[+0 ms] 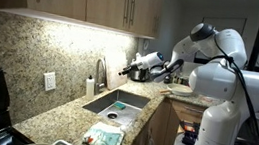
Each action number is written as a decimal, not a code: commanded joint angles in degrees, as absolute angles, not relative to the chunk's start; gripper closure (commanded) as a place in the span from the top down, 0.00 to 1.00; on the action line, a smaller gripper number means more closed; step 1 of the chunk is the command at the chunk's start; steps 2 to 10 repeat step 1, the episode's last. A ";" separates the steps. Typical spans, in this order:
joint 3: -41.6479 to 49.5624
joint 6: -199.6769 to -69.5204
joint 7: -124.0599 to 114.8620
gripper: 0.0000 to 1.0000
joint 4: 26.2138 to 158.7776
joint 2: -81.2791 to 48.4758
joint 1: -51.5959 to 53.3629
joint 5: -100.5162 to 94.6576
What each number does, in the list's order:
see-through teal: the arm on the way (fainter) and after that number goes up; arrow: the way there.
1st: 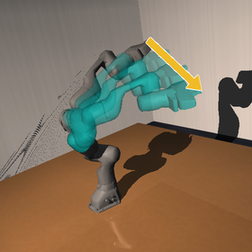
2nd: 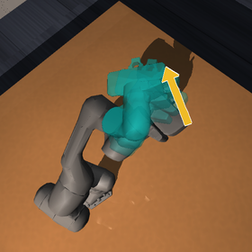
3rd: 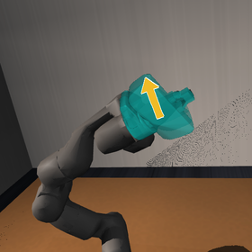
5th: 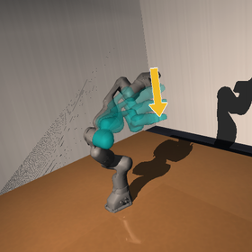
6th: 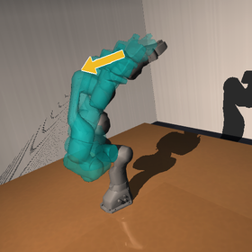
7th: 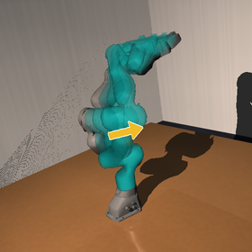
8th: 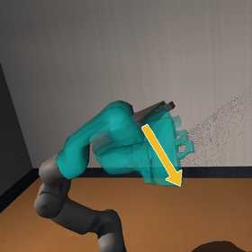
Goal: Turn the tap nozzle to the left
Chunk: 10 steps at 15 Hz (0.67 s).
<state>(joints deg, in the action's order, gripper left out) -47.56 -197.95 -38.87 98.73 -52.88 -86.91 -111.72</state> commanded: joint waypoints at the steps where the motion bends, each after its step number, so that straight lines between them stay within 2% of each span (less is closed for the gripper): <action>1: -47.33 -197.95 -39.09 1.00 98.80 -52.45 -86.83 -111.72; 10: -47.33 -197.95 -39.09 1.00 98.80 -52.45 -86.83 -111.72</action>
